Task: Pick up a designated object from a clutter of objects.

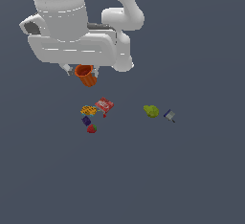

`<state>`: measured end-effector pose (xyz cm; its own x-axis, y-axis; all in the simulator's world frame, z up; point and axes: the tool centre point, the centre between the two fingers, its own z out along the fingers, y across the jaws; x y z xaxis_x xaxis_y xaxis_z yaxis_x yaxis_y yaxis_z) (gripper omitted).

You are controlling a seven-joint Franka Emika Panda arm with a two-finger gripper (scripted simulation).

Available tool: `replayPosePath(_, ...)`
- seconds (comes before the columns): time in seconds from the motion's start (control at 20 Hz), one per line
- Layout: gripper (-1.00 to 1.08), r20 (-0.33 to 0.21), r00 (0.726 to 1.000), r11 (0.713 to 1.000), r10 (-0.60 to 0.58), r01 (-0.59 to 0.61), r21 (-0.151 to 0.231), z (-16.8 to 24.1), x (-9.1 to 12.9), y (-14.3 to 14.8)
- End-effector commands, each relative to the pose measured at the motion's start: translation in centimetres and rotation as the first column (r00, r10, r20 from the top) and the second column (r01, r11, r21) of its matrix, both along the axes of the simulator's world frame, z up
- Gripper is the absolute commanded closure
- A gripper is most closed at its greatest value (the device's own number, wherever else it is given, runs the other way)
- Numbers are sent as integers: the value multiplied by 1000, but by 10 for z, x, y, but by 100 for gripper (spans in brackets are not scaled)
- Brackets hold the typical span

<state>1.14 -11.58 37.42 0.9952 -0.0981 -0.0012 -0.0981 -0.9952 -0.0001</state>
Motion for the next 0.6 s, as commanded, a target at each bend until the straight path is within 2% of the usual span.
replayPosePath(0.0, 108, 1, 1000, 1000, 0, 0, 0, 6, 4, -2)
replayPosePath(0.55, 108, 1, 1000, 1000, 0, 0, 0, 21, 17, -9)
